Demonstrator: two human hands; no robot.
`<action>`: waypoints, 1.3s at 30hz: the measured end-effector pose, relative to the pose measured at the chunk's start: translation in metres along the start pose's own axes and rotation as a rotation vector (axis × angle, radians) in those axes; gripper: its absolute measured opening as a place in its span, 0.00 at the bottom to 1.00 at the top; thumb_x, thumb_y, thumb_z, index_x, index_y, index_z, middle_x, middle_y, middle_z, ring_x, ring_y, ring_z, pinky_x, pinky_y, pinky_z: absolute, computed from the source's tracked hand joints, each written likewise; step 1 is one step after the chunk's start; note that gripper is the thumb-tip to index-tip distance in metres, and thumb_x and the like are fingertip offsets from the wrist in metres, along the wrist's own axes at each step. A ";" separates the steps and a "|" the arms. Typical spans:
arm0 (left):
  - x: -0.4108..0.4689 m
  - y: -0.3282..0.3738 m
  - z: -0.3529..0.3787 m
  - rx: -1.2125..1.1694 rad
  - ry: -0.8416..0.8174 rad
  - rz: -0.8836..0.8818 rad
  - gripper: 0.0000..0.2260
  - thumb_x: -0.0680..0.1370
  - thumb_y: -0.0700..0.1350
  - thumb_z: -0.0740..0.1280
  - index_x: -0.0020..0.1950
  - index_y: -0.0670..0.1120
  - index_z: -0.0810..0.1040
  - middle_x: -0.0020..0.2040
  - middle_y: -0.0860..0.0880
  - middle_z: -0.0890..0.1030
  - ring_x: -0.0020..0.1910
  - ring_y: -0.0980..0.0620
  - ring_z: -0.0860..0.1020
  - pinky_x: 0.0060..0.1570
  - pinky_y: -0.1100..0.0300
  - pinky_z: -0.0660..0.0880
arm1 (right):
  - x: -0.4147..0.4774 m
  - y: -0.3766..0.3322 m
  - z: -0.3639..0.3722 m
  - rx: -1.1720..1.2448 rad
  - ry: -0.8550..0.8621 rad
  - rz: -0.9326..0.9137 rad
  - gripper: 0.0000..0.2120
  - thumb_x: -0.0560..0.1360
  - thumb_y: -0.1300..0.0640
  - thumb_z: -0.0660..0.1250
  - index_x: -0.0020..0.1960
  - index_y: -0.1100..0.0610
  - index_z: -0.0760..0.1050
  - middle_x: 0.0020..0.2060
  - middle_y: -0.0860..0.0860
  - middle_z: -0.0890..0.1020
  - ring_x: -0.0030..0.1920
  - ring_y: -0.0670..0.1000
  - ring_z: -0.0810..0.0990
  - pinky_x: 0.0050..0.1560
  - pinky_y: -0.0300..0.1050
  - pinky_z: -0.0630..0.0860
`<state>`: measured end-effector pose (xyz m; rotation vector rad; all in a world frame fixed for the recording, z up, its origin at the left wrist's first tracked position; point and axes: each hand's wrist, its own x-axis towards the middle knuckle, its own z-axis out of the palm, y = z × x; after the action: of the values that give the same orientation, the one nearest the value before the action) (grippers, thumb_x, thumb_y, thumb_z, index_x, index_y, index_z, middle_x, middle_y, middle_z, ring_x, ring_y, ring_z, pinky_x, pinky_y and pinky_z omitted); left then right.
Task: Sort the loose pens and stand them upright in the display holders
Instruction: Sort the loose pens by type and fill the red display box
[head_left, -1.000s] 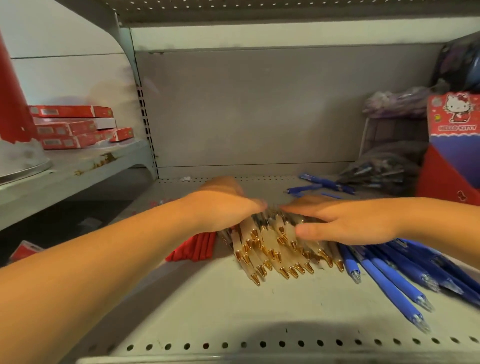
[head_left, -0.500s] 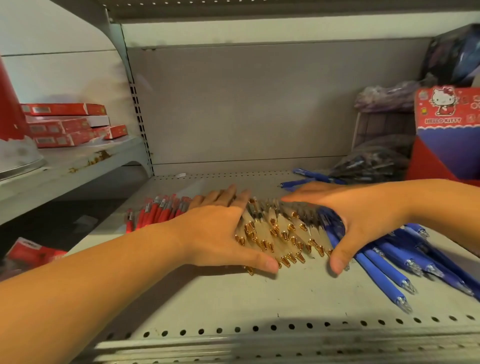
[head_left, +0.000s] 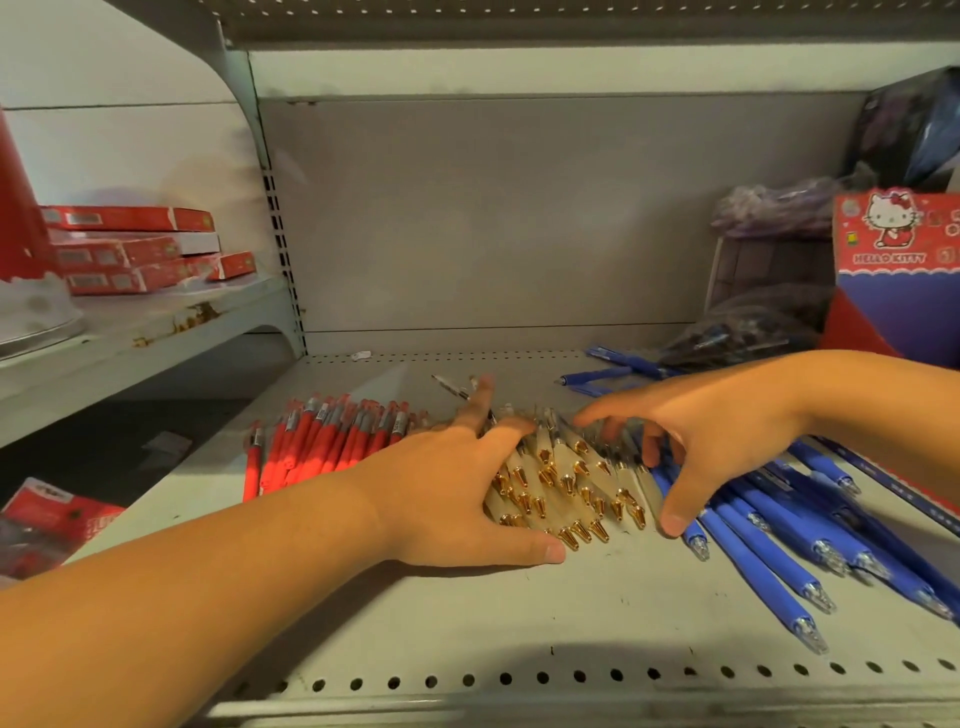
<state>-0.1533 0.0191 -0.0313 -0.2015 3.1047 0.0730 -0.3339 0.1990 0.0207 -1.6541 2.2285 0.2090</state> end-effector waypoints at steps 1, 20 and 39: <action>-0.001 0.000 -0.001 -0.011 0.000 -0.001 0.45 0.67 0.78 0.60 0.77 0.64 0.45 0.80 0.48 0.33 0.75 0.39 0.65 0.74 0.49 0.63 | 0.000 -0.003 -0.003 -0.002 -0.013 -0.002 0.47 0.68 0.46 0.78 0.77 0.40 0.53 0.68 0.40 0.68 0.55 0.44 0.76 0.45 0.32 0.77; 0.004 0.002 0.001 0.033 0.085 -0.053 0.45 0.64 0.81 0.58 0.76 0.63 0.53 0.81 0.47 0.42 0.72 0.42 0.69 0.71 0.48 0.67 | 0.009 -0.031 -0.021 0.349 -0.208 0.075 0.52 0.60 0.24 0.66 0.78 0.38 0.51 0.76 0.47 0.64 0.61 0.48 0.77 0.61 0.45 0.77; -0.004 -0.028 -0.022 -0.289 0.072 -0.089 0.42 0.63 0.83 0.46 0.72 0.65 0.59 0.62 0.59 0.77 0.55 0.58 0.76 0.56 0.55 0.76 | 0.039 -0.056 0.011 0.082 0.037 0.166 0.51 0.60 0.17 0.41 0.78 0.38 0.36 0.79 0.51 0.56 0.74 0.55 0.64 0.72 0.56 0.65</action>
<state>-0.1460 -0.0089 -0.0108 -0.3565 3.1371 0.5237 -0.2889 0.1504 0.0015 -1.4432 2.3702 0.1274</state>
